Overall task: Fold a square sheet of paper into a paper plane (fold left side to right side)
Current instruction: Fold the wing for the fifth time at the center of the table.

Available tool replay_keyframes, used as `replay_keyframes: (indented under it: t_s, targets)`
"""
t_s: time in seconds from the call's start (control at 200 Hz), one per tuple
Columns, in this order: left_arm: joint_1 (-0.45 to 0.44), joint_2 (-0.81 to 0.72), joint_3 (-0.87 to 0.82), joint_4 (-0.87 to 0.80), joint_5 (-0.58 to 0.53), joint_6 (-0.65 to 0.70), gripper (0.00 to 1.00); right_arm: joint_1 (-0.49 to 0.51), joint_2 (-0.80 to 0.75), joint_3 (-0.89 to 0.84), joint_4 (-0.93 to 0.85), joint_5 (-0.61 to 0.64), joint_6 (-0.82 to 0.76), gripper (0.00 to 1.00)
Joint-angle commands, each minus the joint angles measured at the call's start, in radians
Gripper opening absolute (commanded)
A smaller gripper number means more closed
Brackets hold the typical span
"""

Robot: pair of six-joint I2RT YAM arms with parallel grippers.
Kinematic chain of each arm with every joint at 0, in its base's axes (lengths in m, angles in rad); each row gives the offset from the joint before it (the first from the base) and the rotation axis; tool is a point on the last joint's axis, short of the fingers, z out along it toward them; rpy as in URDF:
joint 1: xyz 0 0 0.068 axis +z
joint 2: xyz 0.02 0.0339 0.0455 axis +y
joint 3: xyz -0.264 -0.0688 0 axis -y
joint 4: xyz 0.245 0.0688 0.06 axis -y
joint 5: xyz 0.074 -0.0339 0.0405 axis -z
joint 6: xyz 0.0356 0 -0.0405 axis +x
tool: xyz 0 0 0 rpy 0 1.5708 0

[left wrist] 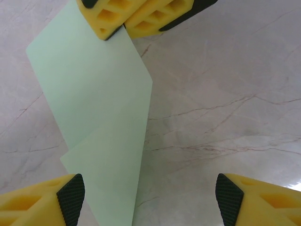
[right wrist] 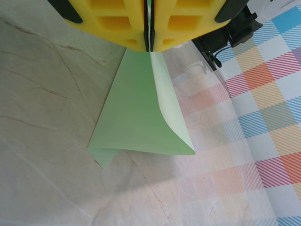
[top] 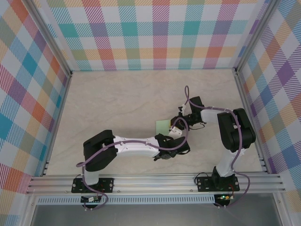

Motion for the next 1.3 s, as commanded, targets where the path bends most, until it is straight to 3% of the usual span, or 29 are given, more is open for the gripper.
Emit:
replay_keyframes:
  t_s: [0.0,0.2,0.895,1.295]
  targets:
    - [-0.013,0.041,0.03,-0.094,-0.059,-0.043,0.75,0.006,0.019,0.02,-0.013,-0.017,0.008,0.12]
    - [-0.01,0.094,0.064,-0.139,-0.078,-0.08,0.69,0.006,0.025,0.017,-0.008,-0.027,0.006,0.12]
    - [0.013,0.123,0.069,-0.152,-0.073,-0.095,0.33,0.006,0.025,0.028,-0.051,-0.03,-0.03,0.12]
    - [0.023,0.113,0.068,-0.151,-0.071,-0.106,0.04,-0.037,-0.049,0.067,-0.121,-0.007,-0.082,0.2]
